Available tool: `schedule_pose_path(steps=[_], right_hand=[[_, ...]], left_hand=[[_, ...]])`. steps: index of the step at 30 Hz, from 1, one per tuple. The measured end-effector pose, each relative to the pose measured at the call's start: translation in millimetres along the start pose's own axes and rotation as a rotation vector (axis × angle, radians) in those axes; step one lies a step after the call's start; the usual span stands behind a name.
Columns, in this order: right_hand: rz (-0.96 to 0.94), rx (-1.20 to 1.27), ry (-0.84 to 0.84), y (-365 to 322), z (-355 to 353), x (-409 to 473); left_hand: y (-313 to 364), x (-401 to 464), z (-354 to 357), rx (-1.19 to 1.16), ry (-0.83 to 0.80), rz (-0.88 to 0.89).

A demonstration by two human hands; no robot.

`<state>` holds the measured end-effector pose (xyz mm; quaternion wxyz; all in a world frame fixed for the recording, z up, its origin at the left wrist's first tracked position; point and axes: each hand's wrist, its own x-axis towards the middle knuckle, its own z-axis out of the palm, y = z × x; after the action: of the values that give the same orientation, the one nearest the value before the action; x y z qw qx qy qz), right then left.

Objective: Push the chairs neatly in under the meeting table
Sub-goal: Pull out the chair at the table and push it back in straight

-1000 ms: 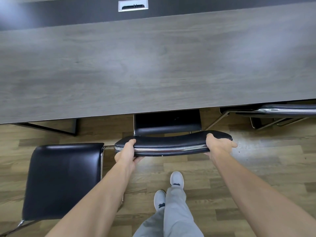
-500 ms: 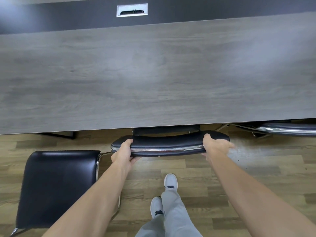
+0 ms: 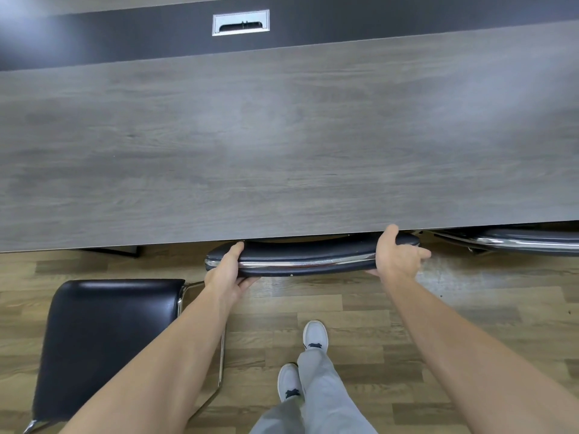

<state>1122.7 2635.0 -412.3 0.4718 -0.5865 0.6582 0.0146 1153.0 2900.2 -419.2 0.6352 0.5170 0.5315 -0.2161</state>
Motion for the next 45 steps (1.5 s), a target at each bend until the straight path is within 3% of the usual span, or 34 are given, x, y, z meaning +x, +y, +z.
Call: schedule_pose_path(steps=[11,20,29,33,40,45], right_hand=[[-0.014,-0.06,0.023,-6.5,-0.6,-3.4],[-0.048,-0.059,0.039,-9.7,6.3,-0.5],[0.034,-0.032,-0.139,-9.9,-6.3,-0.7],[0.032,-0.023,-0.207,-5.4,-16.6,-1.5],[-0.134,-0.259,-0.167,-7.8,-21.0,-25.4],[-0.204,-0.378,-0.214,-13.9,-24.8,-42.8]], left_hand=[[-7.0,-6.2,-3.3,0.016,-0.021,0.134],[4.0,-0.5,3.2,0.033,0.021,0.09],[9.6,-5.2,4.5,0.009,0.014,0.057],[8.8,-12.8,3.9,0.095,0.051,0.109],[12.1,-13.1,-7.3,0.455,0.166,0.235],[20.4,-60.6,-1.4,0.643,0.14,0.347]])
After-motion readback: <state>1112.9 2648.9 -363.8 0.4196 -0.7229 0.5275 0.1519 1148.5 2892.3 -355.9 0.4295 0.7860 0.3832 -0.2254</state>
